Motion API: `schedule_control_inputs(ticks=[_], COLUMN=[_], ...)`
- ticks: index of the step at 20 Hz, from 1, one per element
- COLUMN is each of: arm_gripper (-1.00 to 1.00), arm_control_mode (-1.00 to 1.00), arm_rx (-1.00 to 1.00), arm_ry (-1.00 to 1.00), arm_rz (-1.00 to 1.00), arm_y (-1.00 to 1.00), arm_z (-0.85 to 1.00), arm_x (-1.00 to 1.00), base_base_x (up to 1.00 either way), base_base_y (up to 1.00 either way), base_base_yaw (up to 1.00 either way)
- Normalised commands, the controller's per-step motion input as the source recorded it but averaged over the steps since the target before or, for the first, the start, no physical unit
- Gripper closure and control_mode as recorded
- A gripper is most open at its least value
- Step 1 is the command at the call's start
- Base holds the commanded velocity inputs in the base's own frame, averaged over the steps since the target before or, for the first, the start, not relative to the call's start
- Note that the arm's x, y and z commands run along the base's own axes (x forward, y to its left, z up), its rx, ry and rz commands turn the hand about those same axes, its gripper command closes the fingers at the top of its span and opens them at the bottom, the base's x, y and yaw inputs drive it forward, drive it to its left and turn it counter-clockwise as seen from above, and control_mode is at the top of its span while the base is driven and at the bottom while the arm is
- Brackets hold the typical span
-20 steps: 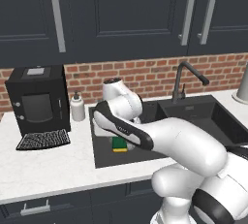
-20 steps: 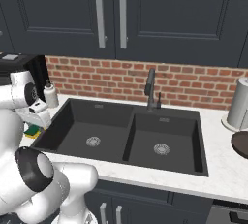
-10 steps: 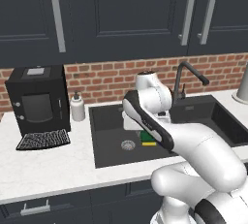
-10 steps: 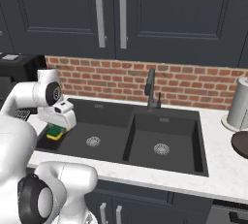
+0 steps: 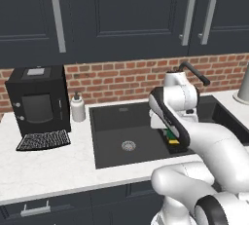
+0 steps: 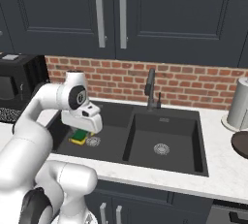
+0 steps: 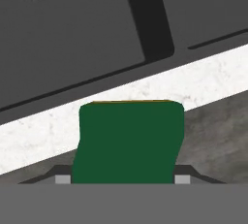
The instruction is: Pick the pan and sponge and place them into the sink. Then turn on the water.
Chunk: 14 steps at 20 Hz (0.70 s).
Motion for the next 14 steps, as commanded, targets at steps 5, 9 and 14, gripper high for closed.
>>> schedule_control_inputs(ticks=[5, 9, 14], arm_gripper=[1.00, 1.00, 1.00], arm_control_mode=[-1.00, -1.00, -1.00], arm_rx=[0.00, 0.00, 0.00], arm_ry=[0.00, 0.00, 0.00], arm_rz=[0.00, 0.00, 0.00], arm_y=[-0.68, -0.55, -0.22], arm_z=[0.00, 0.00, 0.00], arm_x=[0.01, 0.03, 0.20], base_base_x=[0.00, 0.00, 0.00], base_base_y=[0.00, 0.00, 0.00], base_base_yaw=[0.00, 0.00, 0.00])
